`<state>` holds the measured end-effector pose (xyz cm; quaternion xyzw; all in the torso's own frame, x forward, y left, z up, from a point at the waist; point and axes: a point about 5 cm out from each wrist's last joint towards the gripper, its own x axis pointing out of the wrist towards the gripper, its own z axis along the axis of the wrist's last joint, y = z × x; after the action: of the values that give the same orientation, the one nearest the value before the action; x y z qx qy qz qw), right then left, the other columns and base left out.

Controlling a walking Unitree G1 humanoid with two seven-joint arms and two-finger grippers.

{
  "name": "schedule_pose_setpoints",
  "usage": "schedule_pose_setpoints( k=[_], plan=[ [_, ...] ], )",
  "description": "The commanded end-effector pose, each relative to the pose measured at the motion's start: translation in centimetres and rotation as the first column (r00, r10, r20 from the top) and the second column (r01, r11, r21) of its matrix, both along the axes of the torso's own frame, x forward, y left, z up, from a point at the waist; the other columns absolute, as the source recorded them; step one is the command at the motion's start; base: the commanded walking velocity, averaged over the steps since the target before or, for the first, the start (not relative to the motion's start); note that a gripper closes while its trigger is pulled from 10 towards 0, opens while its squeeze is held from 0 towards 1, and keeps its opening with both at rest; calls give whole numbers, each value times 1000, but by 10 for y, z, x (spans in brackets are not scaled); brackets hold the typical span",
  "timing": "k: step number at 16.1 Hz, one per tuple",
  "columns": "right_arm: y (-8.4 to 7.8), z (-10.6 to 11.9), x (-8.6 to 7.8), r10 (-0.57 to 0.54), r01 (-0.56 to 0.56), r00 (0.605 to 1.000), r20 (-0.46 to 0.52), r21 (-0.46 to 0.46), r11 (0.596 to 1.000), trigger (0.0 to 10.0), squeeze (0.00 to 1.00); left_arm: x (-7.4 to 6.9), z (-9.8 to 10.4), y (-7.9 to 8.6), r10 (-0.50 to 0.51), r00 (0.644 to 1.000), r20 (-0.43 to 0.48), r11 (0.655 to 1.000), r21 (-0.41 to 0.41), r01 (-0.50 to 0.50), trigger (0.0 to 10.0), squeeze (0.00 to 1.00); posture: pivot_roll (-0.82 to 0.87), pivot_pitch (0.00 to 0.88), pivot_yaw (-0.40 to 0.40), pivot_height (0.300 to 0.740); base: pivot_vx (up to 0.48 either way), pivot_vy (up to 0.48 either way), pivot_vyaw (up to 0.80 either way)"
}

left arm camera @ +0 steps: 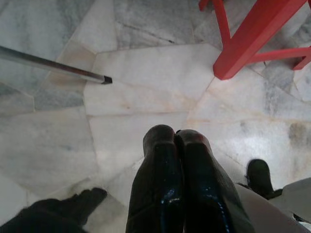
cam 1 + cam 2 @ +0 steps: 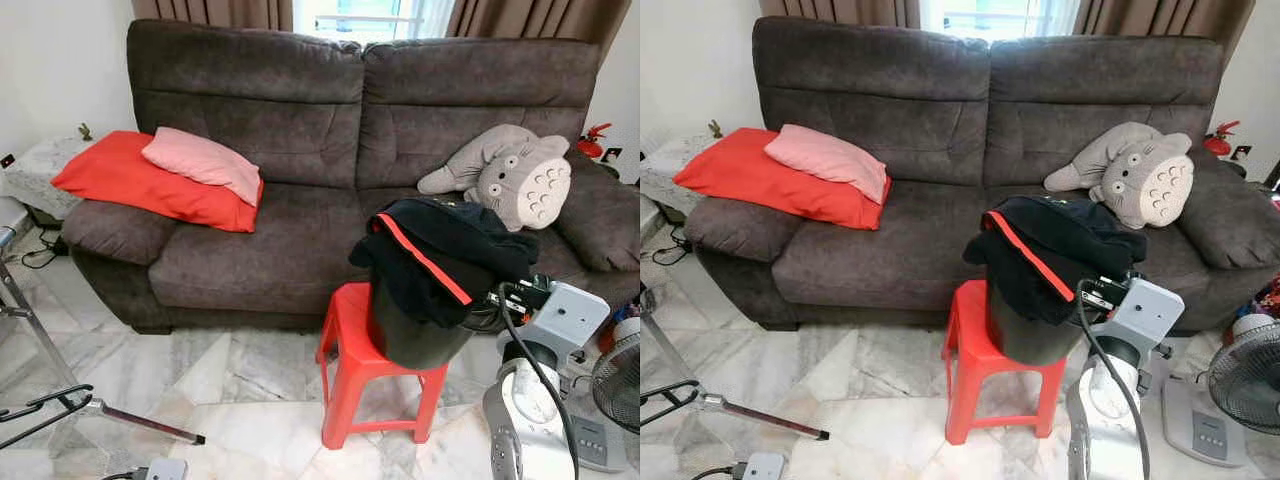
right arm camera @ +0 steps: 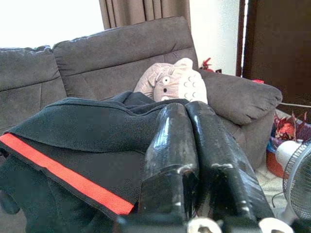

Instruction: Hang hanger

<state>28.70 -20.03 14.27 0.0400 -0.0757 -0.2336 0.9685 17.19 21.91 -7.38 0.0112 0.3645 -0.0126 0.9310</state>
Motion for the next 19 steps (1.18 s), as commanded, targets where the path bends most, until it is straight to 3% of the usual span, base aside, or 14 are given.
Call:
schedule_pose_setpoints(
  k=[1, 12, 14, 15, 16, 17, 18, 19],
  plan=[
    [1, 2, 0, 3, -3, 1000, 5, -2, 1000, 10000, 0, -3, -2, 1, 13, 1000, -17, 1000, -7, -13, 10000, 0, -36, 12, -3, 740, 307, 0, 0],
    [-3, 2, -2, -15, 15, 1000, -6, -24, 1000, 10000, 0, -6, -4, -1, 20, 1000, -25, 1000, -16, -20, 10000, 0, -35, 18, -7, 740, 295, 0, 0],
    [-2, 4, -2, -3, 3, 1000, -8, -79, 997, 10000, 0, -5, -4, -2, 19, 1000, -24, 1000, -17, -19, 10000, 0, -38, 19, -8, 740, 0, 0, 0],
    [1, 9, -3, 23, -24, 1000, -11, -176, 984, 10000, 0, -6, -4, -3, 19, 999, -26, 1000, -17, -19, 10000, 0, -39, 20, -9, 740, 0, 0, 0],
    [11, 25, -9, 77, -61, 997, 21, -420, 906, 10000, 1000, -7, -5, -3, 19, 999, -34, 1000, -18, -19, 10000, 0, -42, 21, -10, 740, 0, 0, 0],
    [16, 30, -13, 99, -71, 995, 31, -493, 867, 10000, 1000, -7, -5, -3, 18, 999, -37, 1000, -19, -18, 10000, 0, -42, 21, -10, 740, 0, 0, 0],
    [16, 31, -16, 100, -70, 994, 32, -507, 859, 10000, 1000, -8, -6, -3, 18, 999, -40, 1000, -18, -19, 10000, 0, -46, 21, -9, 740, 0, 0, 0],
    [14, 31, -29, 81, -81, 996, -30, -647, 758, 10000, 1000, -11, -7, -2, 19, 998, -53, 1000, -16, -20, 10000, 0, -60, 19, -7, 740, 0, 0, 0]
  ],
)
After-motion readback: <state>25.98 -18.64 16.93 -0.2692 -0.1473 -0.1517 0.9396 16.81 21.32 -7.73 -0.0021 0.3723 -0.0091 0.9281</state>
